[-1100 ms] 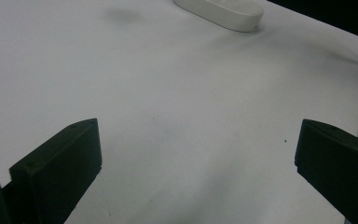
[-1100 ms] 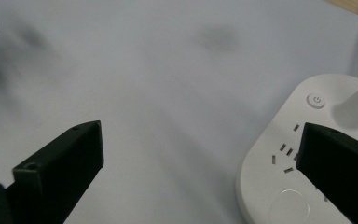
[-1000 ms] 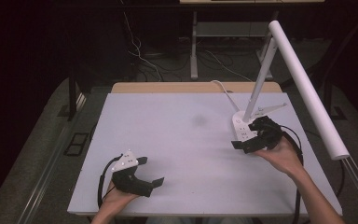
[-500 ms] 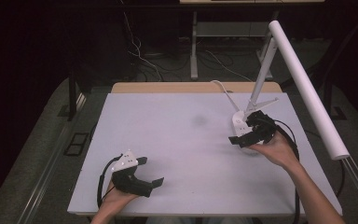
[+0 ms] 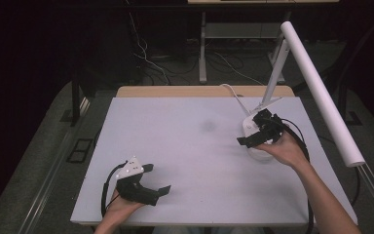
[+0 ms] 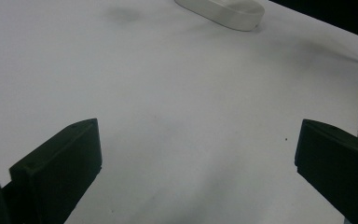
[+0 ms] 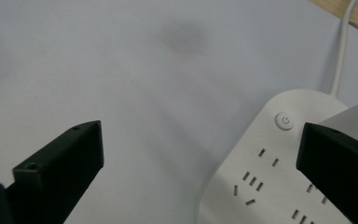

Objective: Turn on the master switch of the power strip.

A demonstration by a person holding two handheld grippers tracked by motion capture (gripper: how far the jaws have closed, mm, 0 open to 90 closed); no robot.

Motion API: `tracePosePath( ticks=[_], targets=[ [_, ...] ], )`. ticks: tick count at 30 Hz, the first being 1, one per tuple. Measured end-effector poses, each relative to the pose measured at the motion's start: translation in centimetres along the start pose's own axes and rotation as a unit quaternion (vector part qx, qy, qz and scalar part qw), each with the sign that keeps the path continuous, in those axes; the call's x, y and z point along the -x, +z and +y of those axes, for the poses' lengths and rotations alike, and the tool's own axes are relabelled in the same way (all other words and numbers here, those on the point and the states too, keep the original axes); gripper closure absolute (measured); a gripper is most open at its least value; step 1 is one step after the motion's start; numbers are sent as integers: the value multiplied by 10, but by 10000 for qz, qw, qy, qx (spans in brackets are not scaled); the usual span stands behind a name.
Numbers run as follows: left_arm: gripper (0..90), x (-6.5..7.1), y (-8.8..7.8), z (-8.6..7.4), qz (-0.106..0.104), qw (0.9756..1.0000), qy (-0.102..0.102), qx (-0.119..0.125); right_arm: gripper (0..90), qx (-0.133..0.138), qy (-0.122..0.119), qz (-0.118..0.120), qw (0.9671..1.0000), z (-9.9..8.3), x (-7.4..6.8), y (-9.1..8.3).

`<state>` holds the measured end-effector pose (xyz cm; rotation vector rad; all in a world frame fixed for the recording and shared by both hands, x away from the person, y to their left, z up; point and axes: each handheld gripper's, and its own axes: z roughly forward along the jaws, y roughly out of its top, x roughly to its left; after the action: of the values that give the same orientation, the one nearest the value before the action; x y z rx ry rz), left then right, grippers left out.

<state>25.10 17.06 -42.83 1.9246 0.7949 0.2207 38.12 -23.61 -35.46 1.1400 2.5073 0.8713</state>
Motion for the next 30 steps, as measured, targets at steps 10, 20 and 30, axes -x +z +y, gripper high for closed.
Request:
tracePosePath(
  ticks=[10, 20, 30],
  targets=[
    [0, 0, -1, 0, 2, 10000, -18, 26, 85, -181, -52, -255, 9995, 11, 5, 2],
    [0, -1, -1, 0, 13, 10000, -8, 14, 319, -267, -182, -559, 9979, 20, 10, 4],
    [0, -2, -3, 0, 19, 10000, 11, 12, 603, -430, -343, -830, 9950, 30, 13, 11]
  ],
)
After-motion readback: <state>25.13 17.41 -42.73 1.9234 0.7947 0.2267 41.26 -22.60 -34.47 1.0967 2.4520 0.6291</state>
